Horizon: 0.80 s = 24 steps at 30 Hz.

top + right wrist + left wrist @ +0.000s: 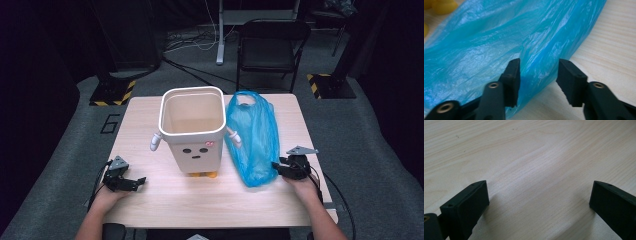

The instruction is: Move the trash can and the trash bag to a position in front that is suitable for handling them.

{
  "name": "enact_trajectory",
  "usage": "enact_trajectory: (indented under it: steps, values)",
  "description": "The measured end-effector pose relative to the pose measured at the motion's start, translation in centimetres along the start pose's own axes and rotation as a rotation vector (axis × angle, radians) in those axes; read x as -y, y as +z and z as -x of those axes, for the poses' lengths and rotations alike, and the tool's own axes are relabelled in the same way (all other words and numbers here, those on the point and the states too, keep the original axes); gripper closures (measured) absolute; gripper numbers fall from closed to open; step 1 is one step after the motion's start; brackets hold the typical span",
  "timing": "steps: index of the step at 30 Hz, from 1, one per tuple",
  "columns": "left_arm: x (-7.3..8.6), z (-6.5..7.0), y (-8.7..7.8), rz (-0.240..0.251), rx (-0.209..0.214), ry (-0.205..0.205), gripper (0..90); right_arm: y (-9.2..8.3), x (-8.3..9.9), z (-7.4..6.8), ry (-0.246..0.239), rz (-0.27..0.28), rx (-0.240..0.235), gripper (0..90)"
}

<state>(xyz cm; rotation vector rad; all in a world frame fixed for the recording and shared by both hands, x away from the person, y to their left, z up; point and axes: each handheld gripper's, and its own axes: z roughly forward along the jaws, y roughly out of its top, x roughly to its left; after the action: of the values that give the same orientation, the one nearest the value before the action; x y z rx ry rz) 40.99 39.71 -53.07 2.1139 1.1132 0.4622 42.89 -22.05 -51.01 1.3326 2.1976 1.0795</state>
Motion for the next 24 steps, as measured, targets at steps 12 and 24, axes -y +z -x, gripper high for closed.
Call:
enact_trajectory:
  steps: [12,24]
  values:
    - [0.0,0.1,0.0,0.000,-0.001,-0.002,2.0,-1.9,0.7,-1.1,-0.038,-0.037,-0.023,87.5]
    - [0.0,0.1,-0.1,-0.002,-0.001,0.003,1.9,-6.0,3.0,-2.0,-0.010,-0.046,-0.076,72.5]
